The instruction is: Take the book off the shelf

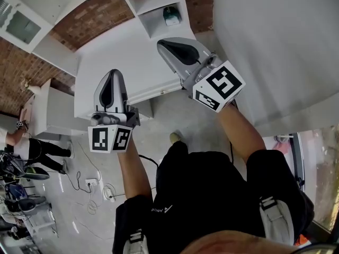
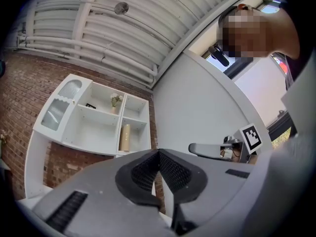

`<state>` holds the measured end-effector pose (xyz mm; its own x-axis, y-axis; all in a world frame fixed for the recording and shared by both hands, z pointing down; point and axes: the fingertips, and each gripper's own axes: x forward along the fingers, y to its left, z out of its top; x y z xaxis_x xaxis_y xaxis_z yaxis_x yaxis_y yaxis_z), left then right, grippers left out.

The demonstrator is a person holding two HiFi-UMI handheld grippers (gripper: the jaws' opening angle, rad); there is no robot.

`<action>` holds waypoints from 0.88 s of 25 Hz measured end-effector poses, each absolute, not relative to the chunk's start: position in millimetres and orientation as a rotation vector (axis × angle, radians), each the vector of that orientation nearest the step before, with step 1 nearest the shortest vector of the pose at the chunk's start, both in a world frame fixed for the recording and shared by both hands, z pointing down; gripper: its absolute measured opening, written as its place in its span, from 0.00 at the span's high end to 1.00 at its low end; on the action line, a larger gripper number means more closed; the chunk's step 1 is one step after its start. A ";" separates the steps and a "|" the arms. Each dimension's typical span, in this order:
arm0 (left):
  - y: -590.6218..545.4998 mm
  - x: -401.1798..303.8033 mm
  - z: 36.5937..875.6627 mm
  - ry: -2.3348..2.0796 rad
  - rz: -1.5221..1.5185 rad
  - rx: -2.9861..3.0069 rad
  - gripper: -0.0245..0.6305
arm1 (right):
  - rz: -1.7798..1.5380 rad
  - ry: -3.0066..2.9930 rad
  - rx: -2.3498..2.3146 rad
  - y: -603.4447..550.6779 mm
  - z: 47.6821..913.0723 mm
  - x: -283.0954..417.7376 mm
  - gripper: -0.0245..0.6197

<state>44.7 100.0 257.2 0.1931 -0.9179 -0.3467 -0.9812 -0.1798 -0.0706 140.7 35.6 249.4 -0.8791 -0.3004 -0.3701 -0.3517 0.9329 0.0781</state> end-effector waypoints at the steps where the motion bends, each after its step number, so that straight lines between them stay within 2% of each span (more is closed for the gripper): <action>1: 95.1 41.5 254.4 1.800 0.332 -2.193 0.96 | 0.206 2.732 -0.484 28.6 245.5 137.2 0.96; 10: 35.3 -0.5 254.2 1.764 0.385 -2.162 0.96 | 0.185 2.729 -0.555 -49.7 243.8 104.1 0.96; 17: -49.5 -82.0 230.1 1.706 0.402 -2.230 0.96 | 0.193 2.737 -0.658 -140.7 201.7 18.3 0.96; 22: -126.2 -145.2 216.8 1.650 0.399 -2.275 0.96 | 0.223 2.737 -0.735 -219.8 178.2 -47.7 0.90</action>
<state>-145.2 -126.2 216.8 0.3011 -0.8685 -0.3938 -0.9524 -0.2941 -0.0798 -47.7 -219.8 178.2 -0.8248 -0.4638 -0.3235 -0.5101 0.8571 0.0717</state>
